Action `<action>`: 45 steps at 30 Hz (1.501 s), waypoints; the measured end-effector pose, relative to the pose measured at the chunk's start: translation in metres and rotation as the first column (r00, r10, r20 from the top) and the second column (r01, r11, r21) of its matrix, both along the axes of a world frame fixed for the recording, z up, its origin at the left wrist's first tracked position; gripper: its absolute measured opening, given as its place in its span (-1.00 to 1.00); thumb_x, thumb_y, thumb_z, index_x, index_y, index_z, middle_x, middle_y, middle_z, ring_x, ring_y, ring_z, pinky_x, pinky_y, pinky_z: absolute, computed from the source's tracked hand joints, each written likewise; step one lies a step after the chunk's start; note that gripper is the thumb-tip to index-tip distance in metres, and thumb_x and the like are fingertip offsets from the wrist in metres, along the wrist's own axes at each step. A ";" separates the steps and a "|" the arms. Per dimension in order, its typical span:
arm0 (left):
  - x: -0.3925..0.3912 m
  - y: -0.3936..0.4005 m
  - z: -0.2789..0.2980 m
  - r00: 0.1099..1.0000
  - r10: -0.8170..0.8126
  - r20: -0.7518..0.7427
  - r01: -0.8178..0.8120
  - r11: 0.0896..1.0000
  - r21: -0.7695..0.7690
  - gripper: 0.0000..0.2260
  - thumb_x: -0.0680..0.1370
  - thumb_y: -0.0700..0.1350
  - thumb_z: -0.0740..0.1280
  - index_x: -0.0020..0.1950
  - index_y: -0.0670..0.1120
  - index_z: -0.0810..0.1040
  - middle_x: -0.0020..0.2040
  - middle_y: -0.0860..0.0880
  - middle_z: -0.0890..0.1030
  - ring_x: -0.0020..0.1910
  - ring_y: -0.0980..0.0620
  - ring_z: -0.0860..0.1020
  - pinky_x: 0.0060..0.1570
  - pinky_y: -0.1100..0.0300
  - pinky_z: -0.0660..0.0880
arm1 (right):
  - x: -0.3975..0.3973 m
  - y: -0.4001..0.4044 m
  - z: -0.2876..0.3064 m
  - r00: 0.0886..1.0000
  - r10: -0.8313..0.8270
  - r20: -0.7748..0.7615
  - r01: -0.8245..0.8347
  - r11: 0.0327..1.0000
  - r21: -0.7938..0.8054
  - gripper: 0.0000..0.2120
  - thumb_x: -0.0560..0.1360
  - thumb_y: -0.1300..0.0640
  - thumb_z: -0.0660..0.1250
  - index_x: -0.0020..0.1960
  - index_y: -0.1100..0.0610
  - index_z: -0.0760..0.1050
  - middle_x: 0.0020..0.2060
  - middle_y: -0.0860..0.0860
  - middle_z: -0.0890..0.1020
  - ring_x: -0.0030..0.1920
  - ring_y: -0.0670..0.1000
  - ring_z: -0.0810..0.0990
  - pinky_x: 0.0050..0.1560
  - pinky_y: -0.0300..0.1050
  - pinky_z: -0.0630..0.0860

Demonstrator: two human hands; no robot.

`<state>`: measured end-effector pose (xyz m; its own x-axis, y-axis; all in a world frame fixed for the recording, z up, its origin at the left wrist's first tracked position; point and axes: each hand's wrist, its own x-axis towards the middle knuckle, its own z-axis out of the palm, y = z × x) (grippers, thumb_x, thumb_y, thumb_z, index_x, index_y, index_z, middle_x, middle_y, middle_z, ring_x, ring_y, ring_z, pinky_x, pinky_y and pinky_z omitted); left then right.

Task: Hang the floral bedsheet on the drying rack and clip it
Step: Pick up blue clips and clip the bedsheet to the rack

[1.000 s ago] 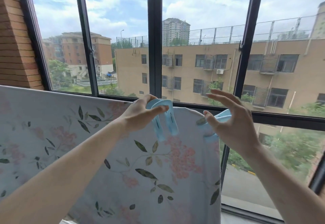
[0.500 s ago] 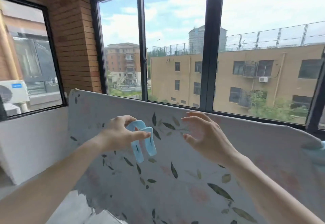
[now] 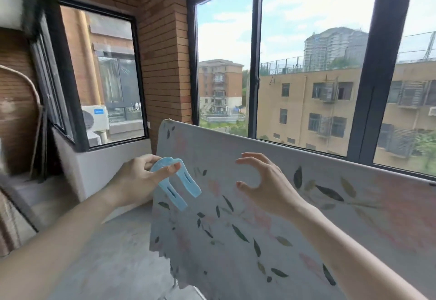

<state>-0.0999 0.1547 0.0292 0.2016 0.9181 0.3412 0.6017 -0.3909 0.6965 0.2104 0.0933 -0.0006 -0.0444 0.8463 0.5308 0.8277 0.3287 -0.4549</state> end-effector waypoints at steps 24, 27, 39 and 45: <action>-0.057 0.347 0.048 0.990 0.129 -0.049 -0.124 0.987 0.100 -0.67 0.28 0.32 0.59 -0.08 0.34 0.54 -0.04 0.26 0.65 0.00 0.25 0.57 0.05 0.22 0.50 | -0.051 0.350 0.039 0.994 0.022 0.108 -0.027 0.998 0.050 -0.56 0.54 -0.09 0.39 0.40 -0.24 0.42 0.41 -0.28 0.37 0.39 -0.11 0.37 0.15 -0.17 0.29; -0.065 0.392 0.051 0.994 0.101 -0.037 -0.095 0.987 0.128 -0.53 0.24 0.45 0.53 0.03 0.26 0.64 0.01 0.21 0.69 0.04 0.18 0.62 0.07 0.15 0.54 | -0.055 0.367 0.030 0.981 -0.064 0.183 0.052 0.996 0.070 -0.54 0.53 -0.13 0.35 0.41 -0.24 0.40 0.42 -0.28 0.39 0.38 -0.09 0.41 0.26 -0.07 0.38; -0.113 0.573 0.056 0.988 -0.097 -0.123 0.118 0.977 0.176 -0.16 0.27 0.65 0.30 0.35 0.14 0.59 0.19 0.15 0.66 0.16 0.05 0.61 0.19 -0.04 0.60 | -0.144 0.482 0.045 0.955 -0.222 0.196 0.222 0.975 0.023 -0.52 0.53 -0.11 0.37 0.43 -0.19 0.42 0.36 -0.20 0.47 0.30 -0.03 0.50 0.18 -0.04 0.48; -0.143 0.638 0.060 0.971 -0.215 -0.102 0.234 0.941 0.243 -0.32 0.36 0.58 0.31 0.30 0.18 0.60 0.11 0.17 0.67 0.11 0.04 0.61 0.15 -0.01 0.55 | -0.175 0.542 0.046 0.912 -0.335 0.235 0.355 0.934 -0.046 -0.49 0.52 -0.01 0.34 0.46 -0.08 0.43 0.36 -0.09 0.51 0.31 0.04 0.52 0.18 -0.02 0.50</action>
<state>-0.2428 0.7924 0.0887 0.4259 0.7325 0.5312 0.5237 -0.6783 0.5155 0.0354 0.6350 0.0450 0.1520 0.8716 0.4661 0.9645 -0.0277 -0.2627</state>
